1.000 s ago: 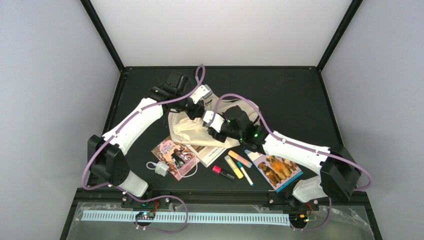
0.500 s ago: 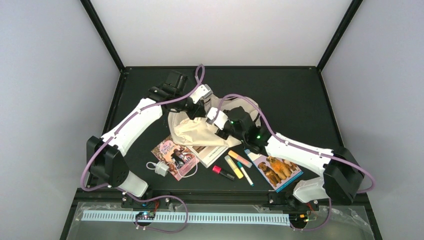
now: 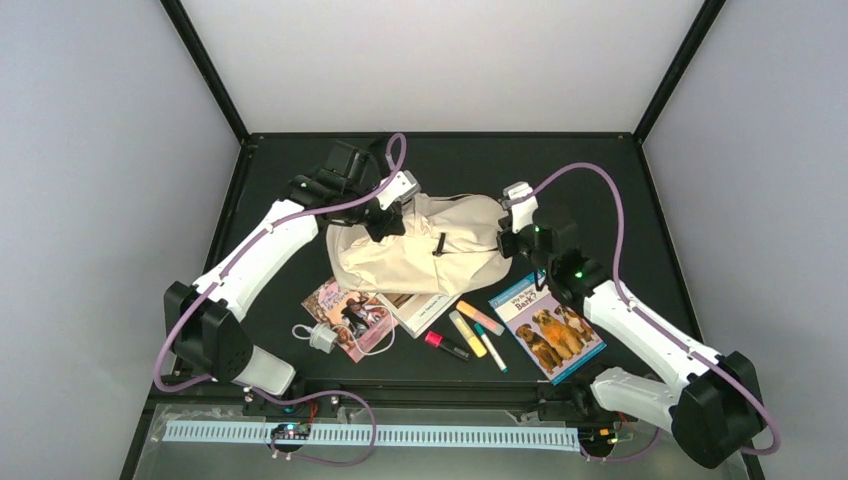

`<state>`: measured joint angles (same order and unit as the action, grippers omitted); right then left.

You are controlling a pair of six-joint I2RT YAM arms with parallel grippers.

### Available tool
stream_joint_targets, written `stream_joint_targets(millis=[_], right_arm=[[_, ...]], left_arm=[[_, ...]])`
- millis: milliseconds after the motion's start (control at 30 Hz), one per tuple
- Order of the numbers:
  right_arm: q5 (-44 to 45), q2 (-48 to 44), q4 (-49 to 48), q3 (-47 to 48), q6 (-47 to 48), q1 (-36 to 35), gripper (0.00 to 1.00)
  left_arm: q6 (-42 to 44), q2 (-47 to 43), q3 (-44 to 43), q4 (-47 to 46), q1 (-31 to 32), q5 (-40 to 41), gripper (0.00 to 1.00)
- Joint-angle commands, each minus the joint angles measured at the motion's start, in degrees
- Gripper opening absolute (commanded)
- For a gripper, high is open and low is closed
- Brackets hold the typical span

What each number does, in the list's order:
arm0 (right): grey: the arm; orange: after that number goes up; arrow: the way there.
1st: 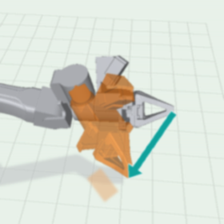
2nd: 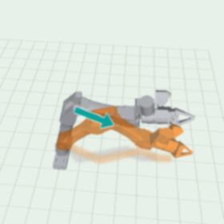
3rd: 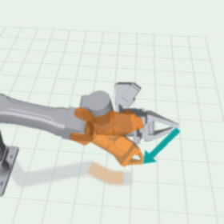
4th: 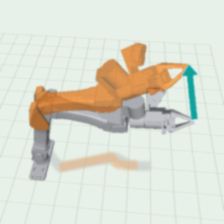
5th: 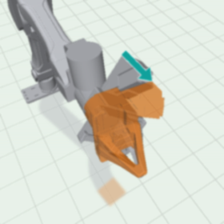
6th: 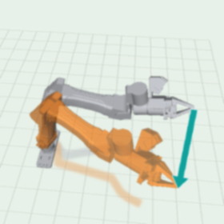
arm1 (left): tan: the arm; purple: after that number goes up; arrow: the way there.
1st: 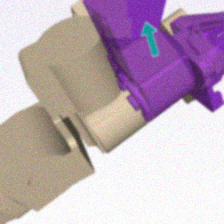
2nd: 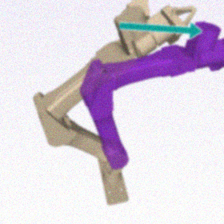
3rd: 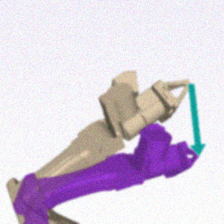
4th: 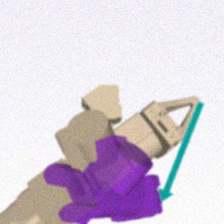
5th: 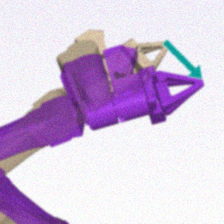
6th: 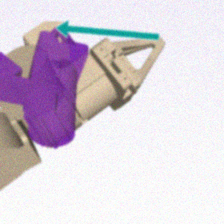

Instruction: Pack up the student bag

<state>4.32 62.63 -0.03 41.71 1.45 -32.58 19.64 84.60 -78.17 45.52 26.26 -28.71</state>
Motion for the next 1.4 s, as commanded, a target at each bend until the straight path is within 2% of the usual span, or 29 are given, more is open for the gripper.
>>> stream_joint_targets(millis=[0,67,167,333,467,667,833,900,967,1133,1367], right_arm=[[-6.5,-1.5,1.3,0.0,-4.5,1.4,0.01],[-12.2,-1.0,2.5,1.7,-3.6,1.1,0.02],[-17.4,-0.9,1.9,3.4,-6.0,-1.4,0.11],[-28.8,0.1,-4.7,2.4,-22.8,-3.3,0.29],[-31.0,3.2,-11.6,0.4,-31.0,-4.2,0.34],[-27.2,9.2,-6.6,5.7,-31.0,-4.2,0.33],[-25.5,8.8,-5.0,5.5,-30.4,-4.3,0.34],[-25.6,9.0,-5.6,5.3,-30.1,-4.3,0.33],[-26.6,10.1,-6.3,5.7,-30.1,-4.2,0.29],[-26.2,10.8,-5.7,6.3,-30.8,-4.2,0.02],[-23.4,6.4,-3.7,3.7,-29.9,-3.3,0.01]], left_arm=[[0.7,-2.9,-1.1,-1.1,-0.3,-1.3,0.01],[-0.9,-2.8,-1.2,-1.2,-0.3,-1.7,0.02],[-3.1,-2.6,-1.5,-1.2,-0.3,-2.7,0.02],[-4.6,-3.2,-1.2,-1.7,-0.3,-2.9,0.02],[-5.1,-3.2,-1.4,-1.9,-0.3,-4.6,0.02],[-5.8,-3.6,-1.5,-2.2,-0.3,-5.5,0.02],[-5.8,-3.8,-1.3,-2.4,-0.3,-6.4,0.01],[-5.8,-3.8,-1.3,-2.4,-0.3,-6.8,0.02],[-5.9,-3.8,-1.2,-2.4,-0.4,-6.8,0.01],[-5.4,-4.3,-1.1,-2.0,-0.3,-6.4,0.02],[-3.3,-5.1,-0.7,-0.6,-0.3,-3.7,0.02]])
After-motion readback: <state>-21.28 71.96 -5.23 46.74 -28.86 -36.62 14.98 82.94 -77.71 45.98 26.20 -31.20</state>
